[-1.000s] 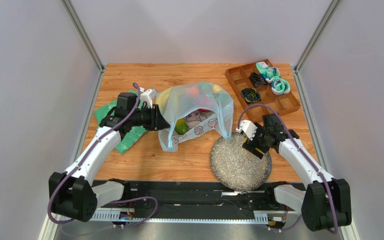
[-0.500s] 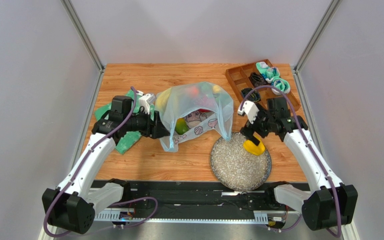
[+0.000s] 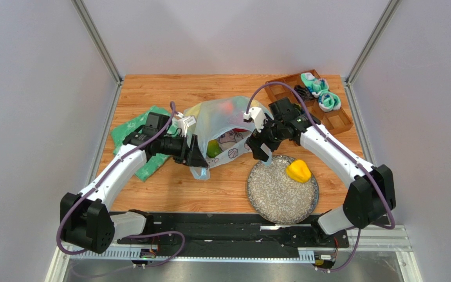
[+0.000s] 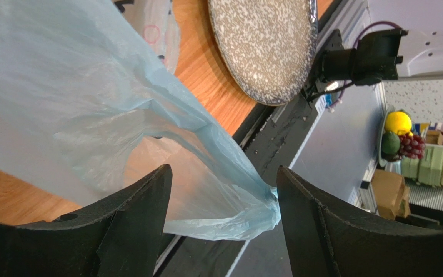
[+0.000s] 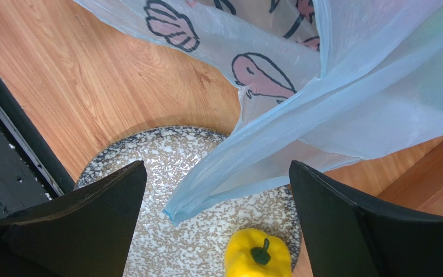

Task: Take the fake fruits out of the plastic bag
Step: Adjust the plastic bag at the center of the board.

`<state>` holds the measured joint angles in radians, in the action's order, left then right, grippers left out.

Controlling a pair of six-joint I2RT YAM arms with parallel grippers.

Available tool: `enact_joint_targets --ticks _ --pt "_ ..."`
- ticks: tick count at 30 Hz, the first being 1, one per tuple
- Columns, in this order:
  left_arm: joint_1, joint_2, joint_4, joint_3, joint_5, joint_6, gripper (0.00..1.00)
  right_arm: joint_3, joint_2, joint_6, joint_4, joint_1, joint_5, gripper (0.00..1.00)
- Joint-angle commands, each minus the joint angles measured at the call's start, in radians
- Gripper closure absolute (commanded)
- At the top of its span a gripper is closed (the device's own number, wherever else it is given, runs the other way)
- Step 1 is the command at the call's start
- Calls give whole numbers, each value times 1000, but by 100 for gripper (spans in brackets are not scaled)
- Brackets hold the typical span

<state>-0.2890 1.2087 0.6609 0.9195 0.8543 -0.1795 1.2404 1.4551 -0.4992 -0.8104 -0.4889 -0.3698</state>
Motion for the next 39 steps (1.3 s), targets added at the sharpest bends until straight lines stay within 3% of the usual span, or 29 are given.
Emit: enact_joint_targets --ticks 1,4,5,6,7,8,9,10,11,19,22,23,24,25,27,30,34,39 --pt "-29 9 -40 32 39 -15 24 -16 24 114 60 -25 100 0" --pt "-29 15 -41 24 6 -12 32 -30 34 137 148 -43 254 4" --pt "-30 15 -41 24 -3 -8 37 -26 51 143 175 -43 325 13" --pt "-29 14 -40 24 -12 -2 46 -9 60 142 188 -42 357 20" --pt "-29 11 -41 25 -20 5 66 -1 68 137 192 -39 368 28" --pt "-29 8 -41 28 -29 8 78 11 79 127 195 -33 411 47" --pt "-27 3 -41 31 -46 8 98 37 83 123 194 -13 414 59" --pt "-22 0 -41 39 -52 8 100 54 90 123 191 1 430 90" --pt "-21 -3 -46 42 -66 6 100 68 99 129 192 15 442 100" --pt "10 14 -178 104 -26 -51 100 359 240 140 61 245 502 100" --pt "10 29 -190 130 2 -64 100 381 220 94 28 245 384 98" --pt "10 32 -198 131 11 -69 100 376 211 74 21 228 324 91" --pt "10 32 -202 131 15 -81 100 372 185 27 4 216 243 67" --pt "8 34 -207 133 18 -87 100 363 171 -8 -6 202 206 59" --pt "10 40 -224 134 31 -112 100 347 137 -79 -19 155 104 45" --pt "10 58 -247 145 29 -149 100 308 68 -249 -24 92 -12 36" --pt "10 103 -267 183 35 -182 100 257 21 -465 -12 24 -79 39" --pt "13 150 -270 242 32 -210 100 313 117 -596 -102 -43 -122 47"
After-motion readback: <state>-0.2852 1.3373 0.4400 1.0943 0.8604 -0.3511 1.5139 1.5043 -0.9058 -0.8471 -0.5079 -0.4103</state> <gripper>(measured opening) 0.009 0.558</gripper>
